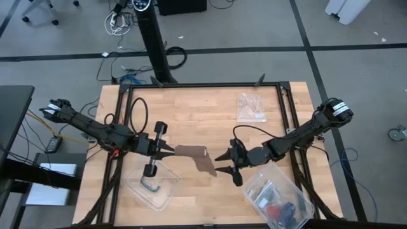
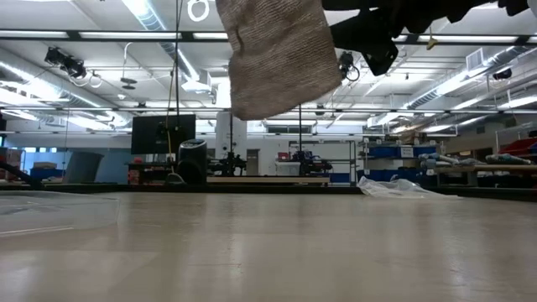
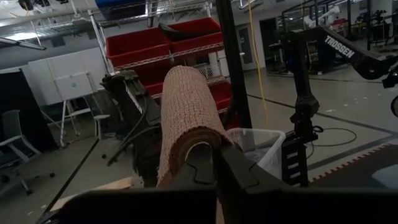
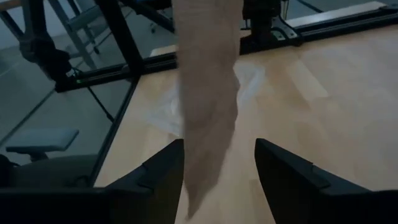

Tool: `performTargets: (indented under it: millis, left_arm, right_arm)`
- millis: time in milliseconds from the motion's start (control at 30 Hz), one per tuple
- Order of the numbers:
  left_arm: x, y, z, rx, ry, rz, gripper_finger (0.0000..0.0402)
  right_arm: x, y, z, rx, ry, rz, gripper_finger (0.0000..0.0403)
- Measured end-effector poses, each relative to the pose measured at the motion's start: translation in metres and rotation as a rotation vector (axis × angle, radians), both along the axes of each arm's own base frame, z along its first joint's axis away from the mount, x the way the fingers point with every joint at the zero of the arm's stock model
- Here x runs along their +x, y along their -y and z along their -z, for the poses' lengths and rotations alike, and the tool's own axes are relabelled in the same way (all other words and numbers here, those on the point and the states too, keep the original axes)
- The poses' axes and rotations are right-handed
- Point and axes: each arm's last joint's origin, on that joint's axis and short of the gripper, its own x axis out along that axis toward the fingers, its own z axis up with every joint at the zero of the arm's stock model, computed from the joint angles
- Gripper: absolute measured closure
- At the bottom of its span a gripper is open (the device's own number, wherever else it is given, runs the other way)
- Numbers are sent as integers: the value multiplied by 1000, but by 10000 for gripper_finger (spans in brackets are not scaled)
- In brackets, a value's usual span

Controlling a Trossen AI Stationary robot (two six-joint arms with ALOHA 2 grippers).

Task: Roll bandage
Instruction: Roll the brown bandage

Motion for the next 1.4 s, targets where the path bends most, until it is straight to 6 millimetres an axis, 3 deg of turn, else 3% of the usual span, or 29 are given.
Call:
performTargets:
  millis: [367, 533, 667, 900, 1067, 1167, 1400]
  left_arm:
    - [0, 0, -1, -7, 10, 0, 401]
    - [0, 0, -2, -2, 17, -1, 401]
    - [0, 0, -2, 11, 21, -3, 401]
    - [0, 0, -3, 11, 30, -13, 401]
    - [0, -3, -1, 41, 14, -113, 401]
    - [1, -5, 0, 58, -1, -169, 401]
    - [6, -20, 11, 93, -104, -329, 401]
  right_arm:
    - [-1, -1, 1, 13, -11, 32, 160]
    - [2, 7, 1, 25, -11, 63, 161]
    - [6, 9, 4, 27, -8, 56, 188]
    - [21, 6, 25, 13, 3, 39, 241]
    - [18, -5, 27, 7, 15, 40, 330]
    - [15, -19, 21, -15, 35, 19, 390]
    - [15, -57, -13, -61, 89, -95, 399]
